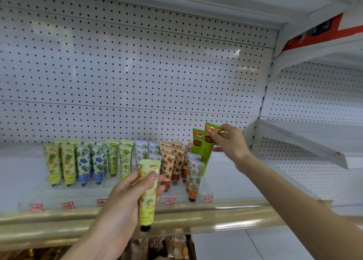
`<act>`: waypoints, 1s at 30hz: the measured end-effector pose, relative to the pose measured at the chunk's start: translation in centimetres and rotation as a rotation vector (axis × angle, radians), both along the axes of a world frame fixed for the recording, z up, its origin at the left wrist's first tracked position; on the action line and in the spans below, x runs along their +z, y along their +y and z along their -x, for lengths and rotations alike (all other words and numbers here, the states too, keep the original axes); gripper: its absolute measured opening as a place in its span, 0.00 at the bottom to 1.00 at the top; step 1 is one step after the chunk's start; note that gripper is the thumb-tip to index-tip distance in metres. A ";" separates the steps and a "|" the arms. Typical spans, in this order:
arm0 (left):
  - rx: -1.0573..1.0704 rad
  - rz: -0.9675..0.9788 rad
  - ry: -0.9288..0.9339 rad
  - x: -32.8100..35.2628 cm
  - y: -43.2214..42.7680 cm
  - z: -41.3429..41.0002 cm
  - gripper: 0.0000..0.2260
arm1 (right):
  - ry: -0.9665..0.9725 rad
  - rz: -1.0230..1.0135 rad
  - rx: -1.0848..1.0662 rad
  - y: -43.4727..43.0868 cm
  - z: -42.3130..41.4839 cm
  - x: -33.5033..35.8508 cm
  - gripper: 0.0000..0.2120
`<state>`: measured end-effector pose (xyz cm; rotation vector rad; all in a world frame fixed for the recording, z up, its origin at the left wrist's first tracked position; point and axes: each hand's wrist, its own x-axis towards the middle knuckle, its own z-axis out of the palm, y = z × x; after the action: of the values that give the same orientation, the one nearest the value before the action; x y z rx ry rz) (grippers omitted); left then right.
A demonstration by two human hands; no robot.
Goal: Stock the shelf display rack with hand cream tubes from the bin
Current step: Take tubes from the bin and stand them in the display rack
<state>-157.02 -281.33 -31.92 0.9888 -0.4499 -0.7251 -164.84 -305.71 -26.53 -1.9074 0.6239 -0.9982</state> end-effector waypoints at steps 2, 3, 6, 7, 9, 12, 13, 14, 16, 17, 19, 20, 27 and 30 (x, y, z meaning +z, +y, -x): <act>-0.002 0.024 0.008 0.1 -0.1 -0.1 0.18 | 0.011 -0.020 0.004 -0.2 -0.1 -0.2 0.06; 0.000 0.034 0.014 0.0 -0.2 -0.1 0.18 | 0.018 -0.032 0.008 -0.3 -0.1 -0.3 0.07; 0.021 0.061 0.064 -0.2 -0.7 -0.3 0.16 | 0.035 -0.051 0.019 -0.5 -0.4 -0.8 0.08; 0.024 0.072 0.085 -0.2 -0.9 -0.4 0.14 | 0.040 -0.054 0.021 -0.5 -0.5 -0.9 0.08; 0.024 0.086 0.122 -0.4 -1.1 -0.6 0.12 | 0.052 -0.052 0.017 -0.6 -0.7 -0.9 0.07; 0.009 0.097 0.136 -0.6 -1.1 -0.6 0.12 | 0.063 -0.045 0.005 -0.7 -1.0 -0.7 0.03; 0.004 0.100 0.131 -0.6 -1.1 -0.5 0.12 | 0.065 -0.039 0.004 -0.7 -1.1 -0.7 0.04; -0.002 0.099 0.124 -0.5 -1.1 -0.5 0.13 | 0.066 -0.035 0.004 -0.7 -1.3 -0.6 0.05; -0.009 0.100 0.114 -0.4 -1.1 -0.5 0.17 | 0.070 -0.027 0.000 -0.6 -1.5 -0.6 0.06; -0.010 0.104 0.114 -0.4 -1.1 -0.5 0.18 | 0.075 -0.024 -0.003 -0.6 -1.6 -0.7 0.05; -0.018 0.110 0.111 -0.4 -1.0 -0.5 0.18 | 0.091 -0.027 -0.006 -0.7 -1.7 -0.9 0.04; -0.020 0.111 0.110 -0.5 -1.0 -0.5 0.18 | 0.101 -0.031 -0.005 -0.8 -1.8 -1.1 0.04; -0.021 0.116 0.130 -0.9 -0.9 -0.6 0.18 | 0.127 -0.071 -0.048 -0.8 -2.0 -1.2 0.06; -0.018 0.114 0.142 -0.8 -0.9 -0.7 0.18 | 0.138 -0.082 -0.053 -0.8 -2.2 -1.1 0.07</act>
<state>-156.34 -282.27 -32.75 0.8219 -0.3723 -0.7717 -162.68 -306.54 -27.67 -1.9069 0.7872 -0.8661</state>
